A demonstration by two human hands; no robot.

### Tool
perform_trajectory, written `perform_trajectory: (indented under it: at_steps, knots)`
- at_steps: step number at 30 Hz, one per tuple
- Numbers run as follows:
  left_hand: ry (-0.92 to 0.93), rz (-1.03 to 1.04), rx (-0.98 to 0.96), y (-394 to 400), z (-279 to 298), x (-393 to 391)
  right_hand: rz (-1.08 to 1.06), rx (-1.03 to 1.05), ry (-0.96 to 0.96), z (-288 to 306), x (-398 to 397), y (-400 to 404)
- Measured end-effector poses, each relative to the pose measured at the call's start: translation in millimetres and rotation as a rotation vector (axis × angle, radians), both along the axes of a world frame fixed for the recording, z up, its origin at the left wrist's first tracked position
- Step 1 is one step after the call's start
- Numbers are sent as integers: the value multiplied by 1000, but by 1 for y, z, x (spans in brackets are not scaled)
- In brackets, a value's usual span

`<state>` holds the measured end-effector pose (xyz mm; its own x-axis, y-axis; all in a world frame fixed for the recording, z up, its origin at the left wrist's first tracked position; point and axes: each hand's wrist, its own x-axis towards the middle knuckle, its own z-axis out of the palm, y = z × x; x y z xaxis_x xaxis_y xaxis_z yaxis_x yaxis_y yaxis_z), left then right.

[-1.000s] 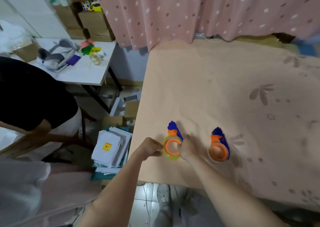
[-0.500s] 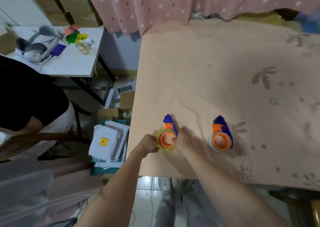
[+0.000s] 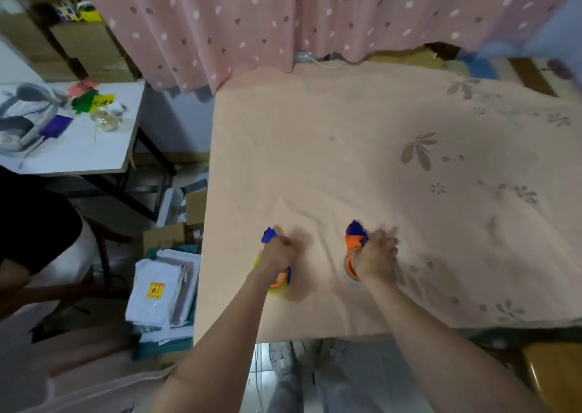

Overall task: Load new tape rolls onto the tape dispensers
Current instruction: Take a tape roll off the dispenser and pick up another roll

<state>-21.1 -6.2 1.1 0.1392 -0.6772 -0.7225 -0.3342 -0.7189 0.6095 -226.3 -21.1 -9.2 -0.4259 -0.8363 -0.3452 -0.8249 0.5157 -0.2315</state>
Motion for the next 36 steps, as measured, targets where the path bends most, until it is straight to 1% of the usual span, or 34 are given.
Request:
perform_trajectory:
  at_steps: [2, 3, 5, 7, 11, 16, 19, 21, 24, 25, 27, 29, 31, 36]
  knots:
    - [103, -5, 37, -1, -2, -26, -10, 156, -104, -8, -24, 0]
    - [126, -7, 61, 0, -3, -39, -3, 187, -153, -12, -32, 1]
    - [173, 6, 111, 0, -4, -62, -47, 158, -230, -19, -46, 2]
    - [199, 26, 151, 0, -2, -81, -71, 139, -246, -20, -53, 1]
    - [219, 44, 168, -5, 7, -105, 15, 166, -170, -10, -69, -6]
    - [216, 59, 152, -11, 22, -122, 113, 238, -294, -18, -77, -5]
    - [203, 80, 142, -7, 24, -125, -11, 181, -349, -23, -70, -4]
    - [195, 102, 140, -3, 23, -123, -41, 171, -363, -19, -67, -3]
    - [222, 135, 136, 1, 24, -119, -86, 137, -450, -6, -68, 1]
    - [265, 143, 135, 1, 28, -119, -122, 118, -521, 0, -70, 2]
    - [391, 176, 164, -3, 33, -122, -225, 88, -722, 13, -74, 2]
    - [550, 168, 183, -11, 41, -130, -312, 21, -847, 32, -82, 6]
    - [690, 121, 169, -20, 49, -142, -334, -38, -873, 52, -95, 10]
    - [822, -19, 162, -27, 81, -187, -323, -156, -815, 104, -138, 27]
